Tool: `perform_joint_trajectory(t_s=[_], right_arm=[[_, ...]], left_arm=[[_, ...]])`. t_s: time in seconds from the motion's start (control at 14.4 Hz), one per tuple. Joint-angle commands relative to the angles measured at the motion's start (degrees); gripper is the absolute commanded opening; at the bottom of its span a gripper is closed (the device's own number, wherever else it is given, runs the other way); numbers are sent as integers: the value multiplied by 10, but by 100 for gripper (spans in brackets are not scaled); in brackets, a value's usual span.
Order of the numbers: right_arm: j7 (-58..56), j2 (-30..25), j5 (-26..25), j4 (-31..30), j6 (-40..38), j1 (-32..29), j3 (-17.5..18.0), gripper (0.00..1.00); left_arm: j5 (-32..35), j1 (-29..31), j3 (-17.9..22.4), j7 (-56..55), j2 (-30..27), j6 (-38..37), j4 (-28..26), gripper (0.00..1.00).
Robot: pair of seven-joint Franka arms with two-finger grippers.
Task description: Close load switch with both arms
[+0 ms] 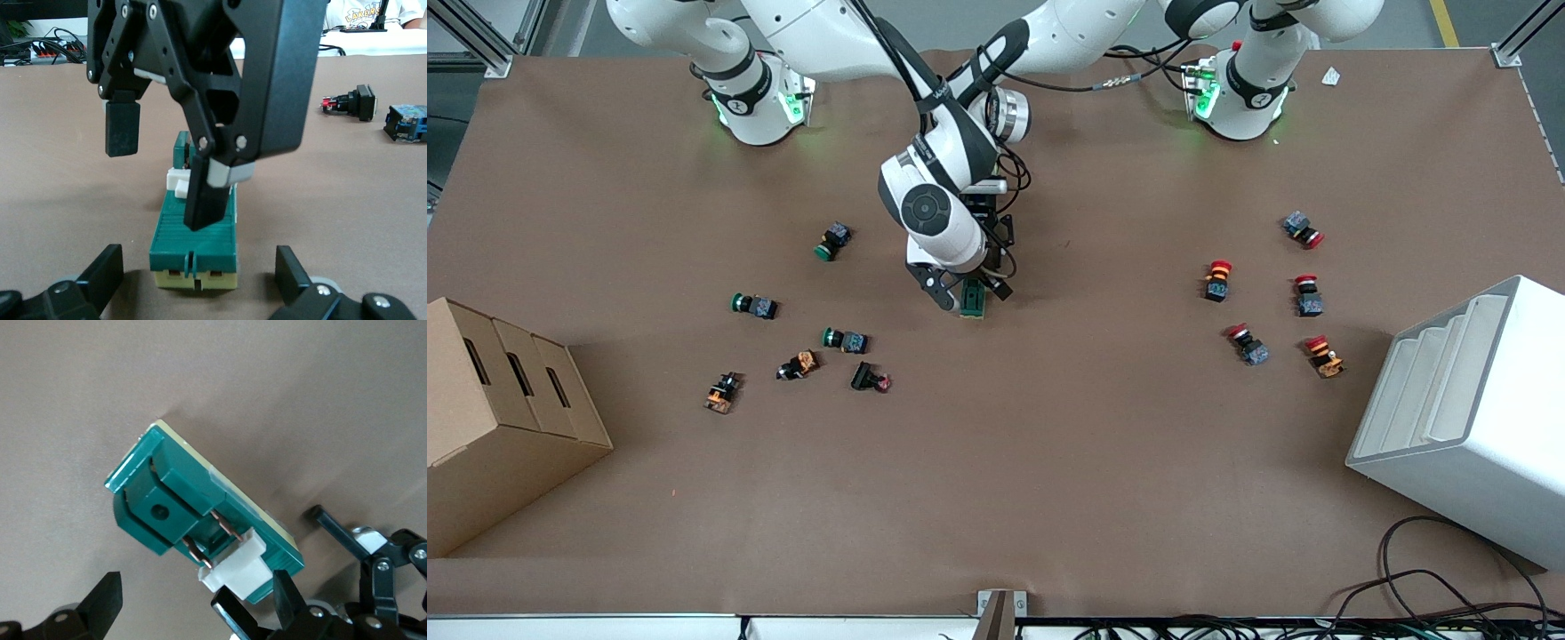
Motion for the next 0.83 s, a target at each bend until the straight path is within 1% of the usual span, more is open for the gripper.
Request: perform_joint_trajectory(t_s=[0.0, 0.21, 0.76], right_arm=[[-3, 6, 11, 15, 3, 1, -5, 100], [-7, 9, 11, 27, 0, -2, -6, 100], [-8, 9, 10, 71, -15, -36, -6, 100]], left_arm=[[1, 5, 2, 0, 38, 20, 9, 99], [1, 5, 2, 1, 38, 20, 9, 99], [2, 6, 5, 5, 40, 20, 14, 100]])
